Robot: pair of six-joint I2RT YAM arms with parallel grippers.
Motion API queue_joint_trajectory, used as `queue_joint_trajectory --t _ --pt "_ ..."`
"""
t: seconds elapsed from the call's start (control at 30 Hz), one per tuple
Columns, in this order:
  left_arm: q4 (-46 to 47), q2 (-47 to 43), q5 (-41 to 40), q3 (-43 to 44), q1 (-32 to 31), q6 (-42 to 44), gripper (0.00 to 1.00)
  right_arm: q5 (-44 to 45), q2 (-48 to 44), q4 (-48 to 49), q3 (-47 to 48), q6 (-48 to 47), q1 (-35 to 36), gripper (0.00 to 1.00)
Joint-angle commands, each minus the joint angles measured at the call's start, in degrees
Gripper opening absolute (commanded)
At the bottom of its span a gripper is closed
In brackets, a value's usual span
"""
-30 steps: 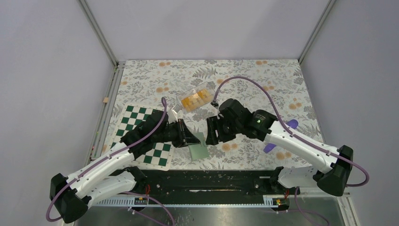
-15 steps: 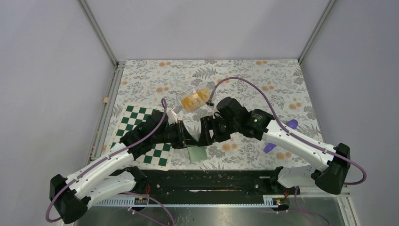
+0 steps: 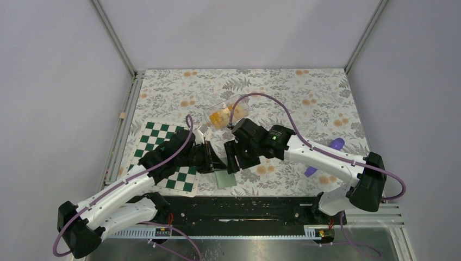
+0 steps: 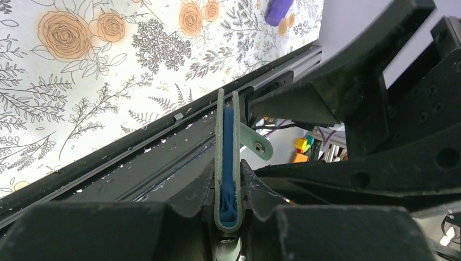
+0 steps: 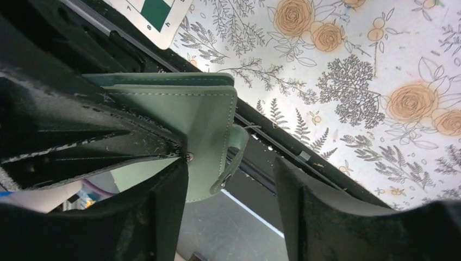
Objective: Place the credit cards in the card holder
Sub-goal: Open the card holder.
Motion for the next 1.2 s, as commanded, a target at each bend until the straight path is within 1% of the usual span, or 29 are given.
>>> queue_joint_trajectory --t 0.0,0.07,0.13,0.2,0.33,0.37,0.6,0.63,0.67,0.7,0.77,0.8,0.83,0.87,0.97,1.0,1.1,1.17 --pt "0.06 -0.93 -0.54 3.26 -0.28 1.10 0.00 5.20 -0.37 -2.71 2.24 0.12 0.48 0.56" --pt "0.05 -1.24 -0.66 2.99 -0.33 1.06 0.00 5.20 -0.94 -2.09 1.85 0.40 0.46 0.49" --pt "0.05 -1.54 -0.83 2.89 -0.32 1.01 0.00 5.06 -1.28 -1.73 1.42 0.59 0.48 0.47" --pt "0.13 -1.66 -0.79 2.95 -0.31 1.06 0.00 4.85 -1.33 -1.30 0.99 0.73 0.52 0.42" --pt "0.12 -1.74 -0.39 3.57 -0.29 1.30 0.00 4.01 -0.82 -0.87 0.52 1.07 0.39 0.40" --pt "0.09 -1.81 -0.31 3.66 -0.32 1.40 0.00 3.64 -0.64 -0.69 0.49 1.07 0.39 0.37" --pt "0.62 -2.30 -3.27 4.43 -0.26 0.55 0.00 -2.48 -2.46 3.76 -0.90 1.15 -0.05 0.14" --pt "1.12 -2.20 -3.38 4.46 -0.32 0.49 0.00 -2.87 -2.61 3.99 -1.06 1.31 -0.33 0.07" --pt "1.41 -2.07 -3.39 4.67 -0.31 0.55 0.00 -3.18 -2.77 4.02 -1.13 1.32 -0.58 0.03" --pt "1.45 -1.81 -3.54 4.97 -0.33 0.76 0.00 -3.50 -2.91 4.03 -1.29 1.18 -0.88 0.00" --pt "1.41 -1.52 -3.96 5.60 -0.28 1.43 0.03 -3.74 -3.67 4.02 -1.92 0.96 -1.53 0.00" --pt "1.35 -1.42 -4.45 5.84 -0.30 1.87 0.09 -3.75 -4.12 3.88 -2.09 0.53 -1.99 0.00" --pt "1.20 -1.40 -4.95 6.03 -0.27 2.68 0.18 -3.69 -4.76 3.60 -2.26 0.00 -2.42 0.00" --pt "0.42 -1.50 -6.06 6.50 -0.17 3.94 0.34 -3.62 -5.54 3.34 -2.19 -0.78 -2.97 0.00" --pt "-3.50 -2.24 -11.72 8.76 -0.24 8.84 0.89 -3.65 -7.90 2.25 -1.28 -5.14 -4.34 0.00" --pt "-5.65 -2.53 -14.29 9.88 -0.18 10.57 0.98 -3.74 -8.61 1.82 -0.70 -6.99 -4.66 0.00" --pt "-11.80 -2.84 -22.89 13.17 -0.21 16.28 0.99 -4.27 -8.77 -1.41 2.42 -12.64 -5.19 0.00" --pt "-11.55 -3.36 -24.03 13.55 -0.21 21.99 0.99 -5.06 -7.81 -4.52 5.11 -16.74 -5.23 0.00"
